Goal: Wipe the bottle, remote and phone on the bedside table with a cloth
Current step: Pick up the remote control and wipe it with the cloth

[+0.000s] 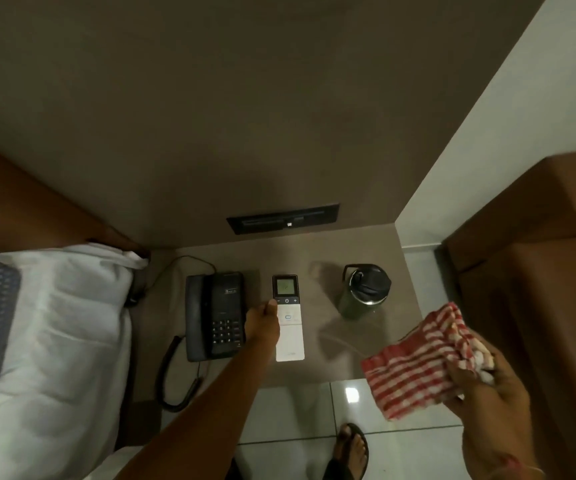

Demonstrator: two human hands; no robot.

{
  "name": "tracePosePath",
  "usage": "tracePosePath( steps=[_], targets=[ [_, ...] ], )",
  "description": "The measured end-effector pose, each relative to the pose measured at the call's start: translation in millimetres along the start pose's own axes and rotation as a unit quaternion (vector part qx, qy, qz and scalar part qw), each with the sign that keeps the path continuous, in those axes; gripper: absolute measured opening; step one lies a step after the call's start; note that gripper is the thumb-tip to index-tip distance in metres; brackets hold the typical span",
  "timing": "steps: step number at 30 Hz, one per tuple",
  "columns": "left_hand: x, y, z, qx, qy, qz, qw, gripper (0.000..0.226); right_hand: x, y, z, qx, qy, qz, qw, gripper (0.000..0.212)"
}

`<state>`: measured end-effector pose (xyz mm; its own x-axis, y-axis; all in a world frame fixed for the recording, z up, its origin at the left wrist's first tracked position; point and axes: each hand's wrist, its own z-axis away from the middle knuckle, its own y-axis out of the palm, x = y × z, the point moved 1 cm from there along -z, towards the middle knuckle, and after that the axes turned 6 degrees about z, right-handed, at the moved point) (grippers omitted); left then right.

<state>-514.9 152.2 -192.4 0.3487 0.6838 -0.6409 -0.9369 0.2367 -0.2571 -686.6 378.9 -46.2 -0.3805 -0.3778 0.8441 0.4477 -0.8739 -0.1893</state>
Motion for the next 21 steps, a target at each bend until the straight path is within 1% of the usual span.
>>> tracePosePath(
  steps=[3, 7, 16, 21],
  targets=[
    [30, 14, -41, -0.016, 0.018, -0.046, 0.999, 0.031, -27, 5, -21, 0.009, 0.03, -0.023, 0.999, 0.037],
    [50, 25, -70, -0.028, 0.023, -0.061, 0.998, 0.03, -46, 10, -36, 0.015, 0.058, -0.033, 0.998, 0.038],
    [56, 36, -93, -0.052, 0.036, -0.064, 0.996, 0.032, -58, 16, -39, 0.007, 0.082, -0.058, 0.995, 0.033],
    [54, 41, -97, -0.083, 0.036, -0.092, 0.992, 0.033, -56, 18, -40, 0.0, 0.1, -0.066, 0.993, 0.031]
  ],
)
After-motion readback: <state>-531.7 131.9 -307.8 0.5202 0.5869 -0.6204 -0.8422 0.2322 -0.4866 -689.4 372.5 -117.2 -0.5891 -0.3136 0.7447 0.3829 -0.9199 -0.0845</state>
